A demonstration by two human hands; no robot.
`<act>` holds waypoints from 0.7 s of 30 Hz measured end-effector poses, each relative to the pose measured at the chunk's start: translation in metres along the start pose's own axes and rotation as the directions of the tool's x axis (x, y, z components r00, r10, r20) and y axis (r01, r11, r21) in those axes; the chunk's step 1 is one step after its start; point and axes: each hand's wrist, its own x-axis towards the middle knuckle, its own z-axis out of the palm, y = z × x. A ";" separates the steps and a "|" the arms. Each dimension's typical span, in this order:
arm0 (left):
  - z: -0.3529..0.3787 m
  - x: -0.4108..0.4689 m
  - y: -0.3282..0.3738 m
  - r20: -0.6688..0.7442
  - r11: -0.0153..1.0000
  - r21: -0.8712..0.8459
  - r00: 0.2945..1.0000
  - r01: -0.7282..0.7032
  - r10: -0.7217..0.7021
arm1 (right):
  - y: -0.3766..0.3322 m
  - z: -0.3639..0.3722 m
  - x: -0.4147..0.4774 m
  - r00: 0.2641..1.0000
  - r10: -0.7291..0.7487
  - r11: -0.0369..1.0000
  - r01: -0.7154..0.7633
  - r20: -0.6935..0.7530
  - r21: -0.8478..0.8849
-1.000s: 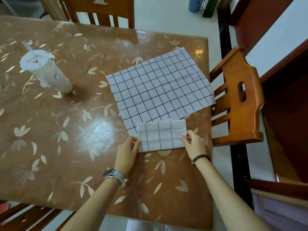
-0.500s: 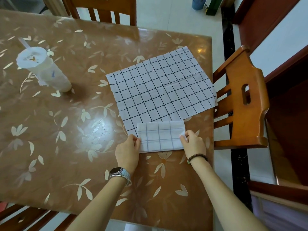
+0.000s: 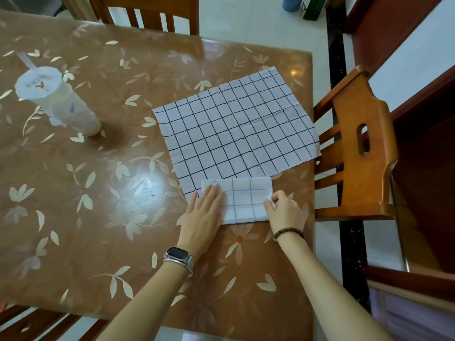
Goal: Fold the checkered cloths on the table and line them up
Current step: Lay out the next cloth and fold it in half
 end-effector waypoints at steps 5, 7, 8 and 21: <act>0.009 0.000 -0.003 0.120 0.998 0.067 0.993 0.000 -0.008 | -0.007 0.003 -0.002 0.923 -0.329 0.943 0.309 -0.199 -0.127; 0.009 0.000 0.000 0.127 0.998 0.066 0.992 0.012 -0.021 | -0.012 0.012 0.000 0.861 -0.497 0.866 0.484 -0.107 -0.126; 0.009 0.001 0.001 0.130 0.998 0.064 0.991 0.015 -0.023 | -0.016 0.017 0.000 0.833 -0.552 0.829 0.545 -0.031 -0.122; 0.016 0.007 -0.006 0.217 0.999 0.035 0.976 0.002 -0.009 | -0.022 0.046 0.003 0.767 -0.574 0.738 0.636 0.286 -0.224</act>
